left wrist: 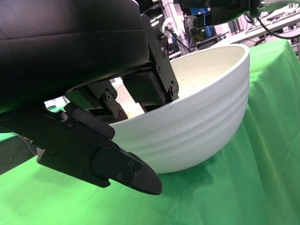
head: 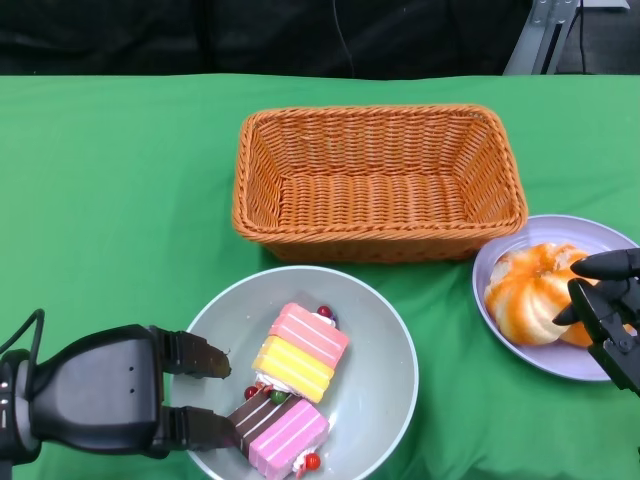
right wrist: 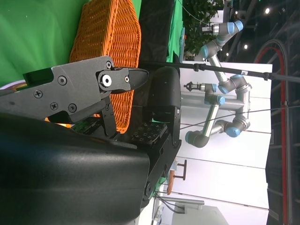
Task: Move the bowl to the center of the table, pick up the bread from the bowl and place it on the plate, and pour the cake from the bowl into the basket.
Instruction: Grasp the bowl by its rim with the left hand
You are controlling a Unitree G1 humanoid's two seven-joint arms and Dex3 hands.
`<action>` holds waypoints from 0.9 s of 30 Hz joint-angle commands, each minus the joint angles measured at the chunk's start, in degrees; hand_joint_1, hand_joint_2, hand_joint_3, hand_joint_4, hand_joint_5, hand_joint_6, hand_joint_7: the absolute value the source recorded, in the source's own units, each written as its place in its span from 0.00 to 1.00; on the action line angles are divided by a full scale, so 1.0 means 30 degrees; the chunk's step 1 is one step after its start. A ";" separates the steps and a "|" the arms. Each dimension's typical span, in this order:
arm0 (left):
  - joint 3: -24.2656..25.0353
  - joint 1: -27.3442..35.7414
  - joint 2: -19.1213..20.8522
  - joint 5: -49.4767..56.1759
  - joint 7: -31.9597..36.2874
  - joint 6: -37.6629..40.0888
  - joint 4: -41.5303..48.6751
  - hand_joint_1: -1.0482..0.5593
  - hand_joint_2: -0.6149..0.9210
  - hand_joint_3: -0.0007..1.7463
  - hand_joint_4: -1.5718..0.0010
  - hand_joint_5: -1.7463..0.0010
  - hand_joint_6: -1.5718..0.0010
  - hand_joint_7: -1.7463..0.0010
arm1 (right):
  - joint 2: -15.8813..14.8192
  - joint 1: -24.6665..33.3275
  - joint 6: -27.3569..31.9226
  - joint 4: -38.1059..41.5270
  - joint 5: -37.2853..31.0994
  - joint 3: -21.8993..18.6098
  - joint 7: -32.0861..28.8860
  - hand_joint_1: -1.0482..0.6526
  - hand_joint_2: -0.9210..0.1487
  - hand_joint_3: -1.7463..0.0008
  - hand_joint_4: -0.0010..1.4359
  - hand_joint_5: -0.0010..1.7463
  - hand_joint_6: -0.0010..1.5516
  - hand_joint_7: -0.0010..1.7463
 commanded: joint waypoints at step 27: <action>0.1116 0.1264 -0.1089 -0.2635 -0.3560 -0.0540 -0.0550 0.33 0.92 0.00 0.42 1.00 0.26 1.00 | 0.0070 0.0241 -0.0262 -0.0091 -0.0049 -0.0166 -0.0173 0.52 0.00 0.85 0.46 0.89 0.45 0.63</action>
